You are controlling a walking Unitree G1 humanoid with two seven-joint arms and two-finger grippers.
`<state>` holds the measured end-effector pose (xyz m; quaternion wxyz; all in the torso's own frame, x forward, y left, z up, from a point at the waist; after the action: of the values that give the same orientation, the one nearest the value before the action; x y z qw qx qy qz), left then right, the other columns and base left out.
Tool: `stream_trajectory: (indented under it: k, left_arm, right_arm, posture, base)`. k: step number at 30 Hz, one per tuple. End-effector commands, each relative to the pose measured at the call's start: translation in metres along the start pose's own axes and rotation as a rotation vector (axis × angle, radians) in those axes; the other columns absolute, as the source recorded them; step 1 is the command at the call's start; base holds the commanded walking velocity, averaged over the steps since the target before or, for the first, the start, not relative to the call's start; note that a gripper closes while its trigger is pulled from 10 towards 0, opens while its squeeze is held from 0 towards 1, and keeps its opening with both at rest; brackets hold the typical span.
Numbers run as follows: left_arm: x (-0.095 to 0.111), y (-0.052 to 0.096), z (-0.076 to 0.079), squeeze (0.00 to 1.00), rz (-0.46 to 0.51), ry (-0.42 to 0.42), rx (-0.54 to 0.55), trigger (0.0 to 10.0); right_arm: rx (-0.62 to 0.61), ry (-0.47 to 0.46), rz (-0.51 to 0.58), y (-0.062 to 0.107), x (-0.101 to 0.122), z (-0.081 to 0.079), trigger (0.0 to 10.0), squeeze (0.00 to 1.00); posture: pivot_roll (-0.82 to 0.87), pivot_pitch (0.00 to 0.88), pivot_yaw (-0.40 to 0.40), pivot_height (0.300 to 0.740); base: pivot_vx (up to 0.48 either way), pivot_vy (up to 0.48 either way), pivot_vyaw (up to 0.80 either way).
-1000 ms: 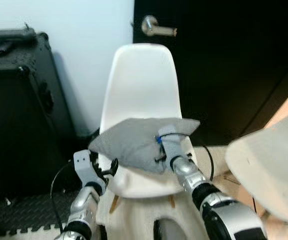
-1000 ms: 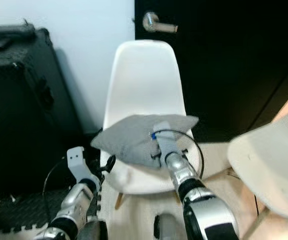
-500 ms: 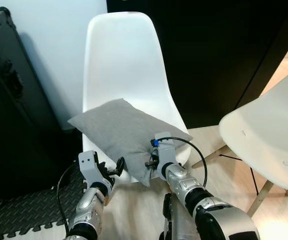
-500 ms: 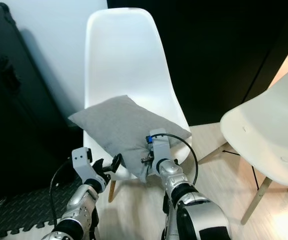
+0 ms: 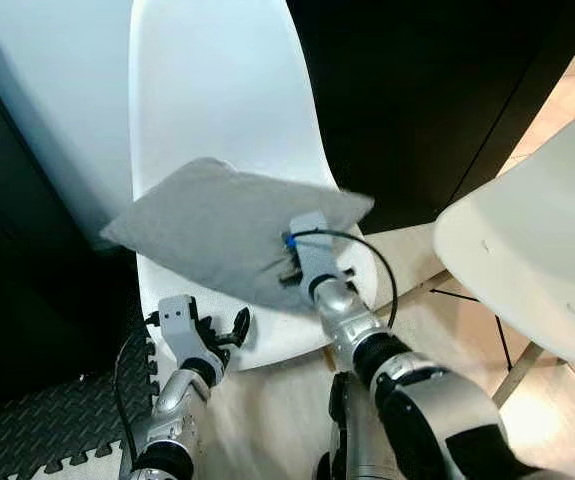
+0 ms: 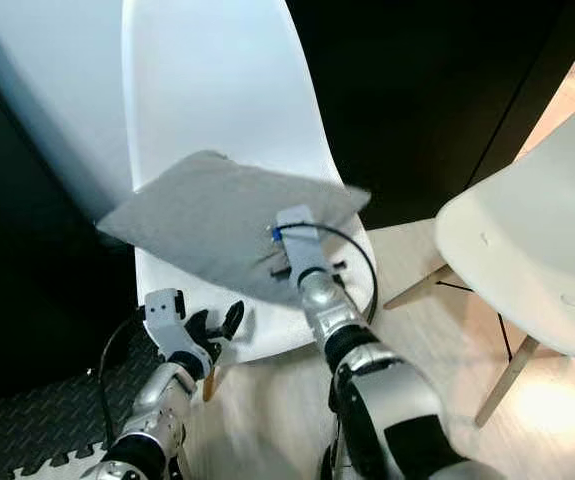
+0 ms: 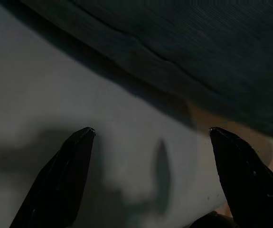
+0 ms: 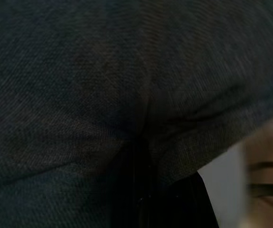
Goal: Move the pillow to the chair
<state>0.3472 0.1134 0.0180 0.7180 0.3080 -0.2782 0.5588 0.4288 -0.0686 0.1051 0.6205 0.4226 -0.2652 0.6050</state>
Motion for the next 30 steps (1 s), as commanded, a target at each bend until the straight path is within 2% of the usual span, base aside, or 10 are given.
stream_trajectory:
  k: [1,4,5,6,7,13,18,23,24,30]
  left_arm:
    - [-0.008,0.004,-0.002,0.00,-0.029,0.004,0.006,10.0]
    - [-0.008,0.003,-0.001,0.00,-0.030,0.004,0.002,10.0]
    - [-0.007,0.003,-0.001,0.00,-0.030,0.005,0.000,10.0]
    - [-0.007,0.001,0.001,0.00,-0.031,0.006,-0.005,10.0]
    - [-0.007,0.001,0.002,0.00,-0.031,0.006,-0.007,10.0]
    - [-0.004,-0.003,0.009,0.00,-0.029,0.002,-0.028,10.0]
    - [-0.001,-0.007,0.014,0.00,-0.022,0.003,-0.045,10.0]
    - [0.000,-0.009,0.015,0.00,-0.029,0.004,-0.055,10.0]
    - [0.000,-0.009,0.015,0.00,-0.029,0.004,-0.055,10.0]
    - [-0.001,-0.010,0.020,0.00,-0.045,0.000,-0.083,10.0]
  right_arm:
    - [-0.069,0.023,0.075,-0.002,0.021,0.009,10.0,0.00]
    - [-0.072,-0.018,0.069,-0.002,0.019,0.012,10.0,0.00]
    - [-0.061,-0.046,0.059,-0.002,0.017,0.010,10.0,0.51]
    - [-0.037,-0.092,0.038,-0.001,0.011,0.007,10.0,0.96]
    - [-0.024,-0.104,0.033,-0.001,0.009,0.005,10.0,1.00]
    - [0.090,-0.173,0.046,0.002,0.004,-0.010,10.0,1.00]
    - [0.211,-0.314,0.115,0.003,0.011,-0.011,10.0,1.00]
    - [0.366,-0.506,0.190,0.007,0.012,-0.004,10.0,1.00]
    - [0.366,-0.506,0.190,0.007,0.012,-0.004,10.0,1.00]
    - [0.469,-0.730,0.294,0.017,0.001,0.027,10.0,1.00]
  posture:
    - [0.01,0.151,-0.049,0.481]
    - [0.01,0.148,-0.043,0.481]
    - [0.00,0.148,-0.041,0.481]
    - [0.00,0.143,-0.038,0.481]
    - [0.00,0.143,-0.038,0.481]
    - [-0.01,0.135,-0.036,0.481]
    - [-0.02,0.118,-0.035,0.481]
    - [-0.02,0.103,-0.033,0.481]
    - [-0.02,0.103,-0.033,0.481]
    - [-0.03,0.093,-0.026,0.481]
  base:
    - [0.000,0.000,0.00]
    - [0.000,0.000,0.00]
    - [0.000,0.000,0.00]
    - [0.000,0.000,0.00]
    - [0.000,0.000,0.00]
    - [0.000,0.000,0.00]
    - [0.000,0.000,0.00]
    - [0.000,0.000,0.00]
    - [0.000,0.000,0.00]
    - [0.000,0.000,0.00]
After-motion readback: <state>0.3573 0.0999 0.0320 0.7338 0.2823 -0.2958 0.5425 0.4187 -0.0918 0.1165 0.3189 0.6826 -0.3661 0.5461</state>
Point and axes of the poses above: a point about 5 cm out from each wrist's last joint towards the gripper, its own y axis pointing back from the gripper into the wrist, its own x axis along the axis of the wrist's last joint, z = x × y, the point moved 5 cm from there along -y, pointing out of the wrist towards the gripper, and after that the axes turned 14 degrees about y, right-handed, at the moved point
